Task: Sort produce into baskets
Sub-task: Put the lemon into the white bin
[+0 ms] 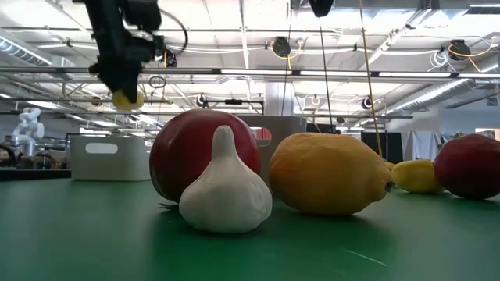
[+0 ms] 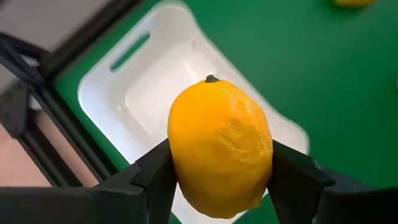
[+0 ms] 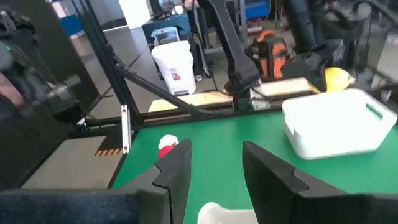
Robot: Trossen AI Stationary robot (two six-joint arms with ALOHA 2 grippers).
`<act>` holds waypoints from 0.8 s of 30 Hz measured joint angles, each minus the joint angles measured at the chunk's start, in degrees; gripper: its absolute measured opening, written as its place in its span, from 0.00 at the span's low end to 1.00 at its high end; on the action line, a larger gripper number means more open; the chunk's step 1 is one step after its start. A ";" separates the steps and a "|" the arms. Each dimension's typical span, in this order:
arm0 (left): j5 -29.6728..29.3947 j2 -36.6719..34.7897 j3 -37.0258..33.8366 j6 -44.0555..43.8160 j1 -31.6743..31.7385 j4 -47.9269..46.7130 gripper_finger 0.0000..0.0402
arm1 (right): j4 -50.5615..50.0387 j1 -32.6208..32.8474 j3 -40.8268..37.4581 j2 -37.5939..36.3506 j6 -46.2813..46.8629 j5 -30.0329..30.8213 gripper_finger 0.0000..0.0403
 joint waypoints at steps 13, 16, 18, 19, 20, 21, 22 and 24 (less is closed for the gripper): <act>0.37 12.77 -0.93 6.34 7.64 7.52 0.53 | -1.31 -0.28 0.04 2.85 6.07 3.01 0.33; -0.78 15.04 -0.93 6.84 8.18 9.36 0.53 | -1.57 0.07 0.00 3.10 9.58 3.03 0.33; -0.72 16.46 -0.93 8.33 8.57 10.22 0.53 | -1.66 0.39 0.02 3.09 10.91 3.02 0.33; -0.55 17.01 -0.93 8.92 8.63 10.95 0.53 | -2.00 0.55 0.02 3.13 11.23 3.03 0.33; -0.21 17.57 -0.93 9.09 8.63 11.99 0.53 | -2.44 0.75 0.02 3.17 11.28 3.03 0.33; 0.11 18.07 -0.93 9.13 8.61 12.87 0.53 | -2.70 0.88 0.02 3.18 11.30 3.03 0.33; 0.22 18.49 -0.93 9.16 8.61 13.40 0.53 | -2.94 1.07 0.02 3.18 11.30 3.03 0.33; 0.40 19.01 -0.93 9.07 8.56 14.40 0.53 | -2.99 1.21 0.02 3.18 11.33 3.03 0.33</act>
